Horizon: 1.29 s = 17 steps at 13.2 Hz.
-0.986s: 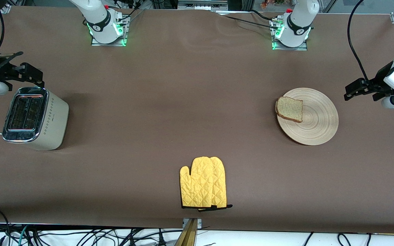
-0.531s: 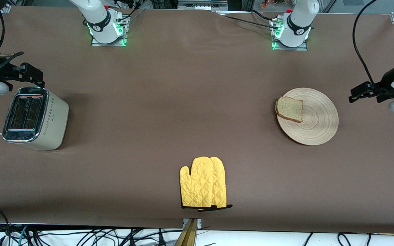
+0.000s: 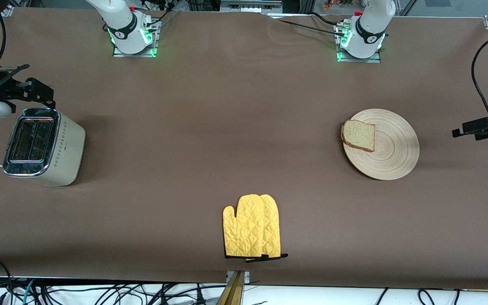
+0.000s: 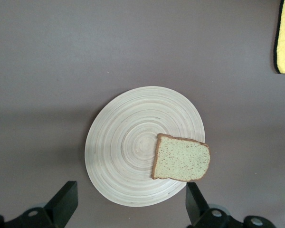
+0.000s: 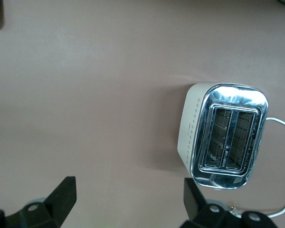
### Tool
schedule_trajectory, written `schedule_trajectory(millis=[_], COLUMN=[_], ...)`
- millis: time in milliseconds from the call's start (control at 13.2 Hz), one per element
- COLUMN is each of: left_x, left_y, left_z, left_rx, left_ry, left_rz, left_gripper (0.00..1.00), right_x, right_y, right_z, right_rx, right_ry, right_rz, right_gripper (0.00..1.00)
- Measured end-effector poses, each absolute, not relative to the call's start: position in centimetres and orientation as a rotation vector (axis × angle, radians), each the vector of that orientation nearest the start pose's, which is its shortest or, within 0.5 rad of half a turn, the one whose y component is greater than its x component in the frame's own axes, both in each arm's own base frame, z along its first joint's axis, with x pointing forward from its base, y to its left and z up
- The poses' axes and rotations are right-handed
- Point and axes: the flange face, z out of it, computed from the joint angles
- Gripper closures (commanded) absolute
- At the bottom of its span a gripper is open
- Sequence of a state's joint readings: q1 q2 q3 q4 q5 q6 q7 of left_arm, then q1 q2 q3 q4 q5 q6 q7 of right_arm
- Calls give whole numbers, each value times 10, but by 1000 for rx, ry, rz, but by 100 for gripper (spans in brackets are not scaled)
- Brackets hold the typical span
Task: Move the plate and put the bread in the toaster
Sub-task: 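Reach the left gripper to the wooden plate rim and grip it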
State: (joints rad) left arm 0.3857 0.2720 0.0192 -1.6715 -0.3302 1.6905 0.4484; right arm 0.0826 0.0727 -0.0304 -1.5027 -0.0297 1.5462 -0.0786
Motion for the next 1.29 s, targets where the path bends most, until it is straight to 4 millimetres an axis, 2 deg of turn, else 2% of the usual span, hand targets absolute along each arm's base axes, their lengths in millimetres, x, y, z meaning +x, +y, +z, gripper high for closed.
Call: schedule_trajectory(millis=[152,227,379,531,682,834,910,1061,1137,1213,1289], left_x=[569,567,562,554,547,544,542,537,534,531,528], left_y=[249,260,269,273,274,272,272,272,271,268,267], left_z=[375,341,273,216,182,167,162,149,144,140,135], left_rx=[-3662,-3733,-3854,-3945,-3988,-4003,-4008,-4024,-4040,-4060,-4075], left_ry=[-30,-15,52,89,103,125,145,171,190,221,252], left_rz=[170,170,178,181,205,228,232,248,269,295,309], left_gripper=[0,0,0,0,0,0,16,69,80,83,93], right_x=[574,574,574,574,574,574,574,574,574,574,574], right_y=[26,26,26,26,26,26,26,26,26,26,26], right_z=[614,614,614,614,614,613,613,613,613,613,613], right_rx=[-3166,-3166,-3166,-3166,-3166,-3166,-3166,-3166,-3166,-3166,-3166], right_ry=[-204,-203,-203,-203,-203,-203,-203,-203,-203,-204,-204], right_rz=[47,47,47,47,47,47,47,47,47,47,47], right_gripper=[0,0,0,0,0,0,0,0,0,0,0])
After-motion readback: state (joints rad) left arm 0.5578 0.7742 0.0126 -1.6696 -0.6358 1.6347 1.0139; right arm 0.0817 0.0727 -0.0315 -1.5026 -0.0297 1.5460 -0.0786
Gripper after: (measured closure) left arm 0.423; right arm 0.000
